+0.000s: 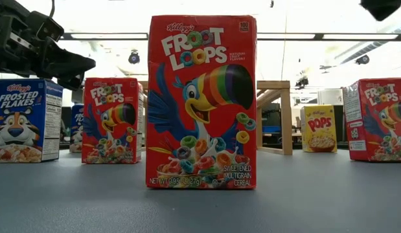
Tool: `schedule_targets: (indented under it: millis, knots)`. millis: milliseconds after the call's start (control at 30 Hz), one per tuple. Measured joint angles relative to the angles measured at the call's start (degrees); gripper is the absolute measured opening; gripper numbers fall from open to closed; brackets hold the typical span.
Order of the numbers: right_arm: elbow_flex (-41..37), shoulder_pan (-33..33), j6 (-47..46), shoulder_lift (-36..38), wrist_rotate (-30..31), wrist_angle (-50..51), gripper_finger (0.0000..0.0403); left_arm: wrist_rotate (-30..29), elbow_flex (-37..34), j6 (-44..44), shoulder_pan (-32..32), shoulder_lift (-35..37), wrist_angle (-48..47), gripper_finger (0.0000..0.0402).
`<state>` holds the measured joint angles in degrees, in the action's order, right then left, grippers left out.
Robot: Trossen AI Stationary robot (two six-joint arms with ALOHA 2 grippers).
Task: Stack cereal on shelf
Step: Put the top right red cereal box on the shelf
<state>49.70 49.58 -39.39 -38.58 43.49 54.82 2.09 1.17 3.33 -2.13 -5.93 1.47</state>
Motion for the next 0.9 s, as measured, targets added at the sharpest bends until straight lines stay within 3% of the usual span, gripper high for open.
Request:
schedule_targets:
  millis: [100,200,500,633,900]
  knots:
    - [-1.66,7.24,-3.56,-0.17,6.49,0.14,0.0009,0.01,0.00,-0.02,0.02,0.00,0.00,0.0000]
    - [-2.36,11.86,-7.00,-0.43,8.83,0.37,0.0009,0.01,0.00,-0.01,0.01,0.00,-0.01,0.0000]
    - [-5.60,13.79,-12.07,-0.71,10.07,0.57,0.0020,0.02,0.00,0.00,0.02,0.00,-0.01,0.0000]
    - [-6.40,13.79,-12.72,-0.93,7.72,1.13,0.0055,0.00,0.00,-0.02,0.02,0.00,-0.02,0.0000]
    - [-10.04,13.79,-16.65,-0.89,7.55,3.27,0.0166,0.01,0.00,-0.02,0.01,0.00,0.00,0.0000]
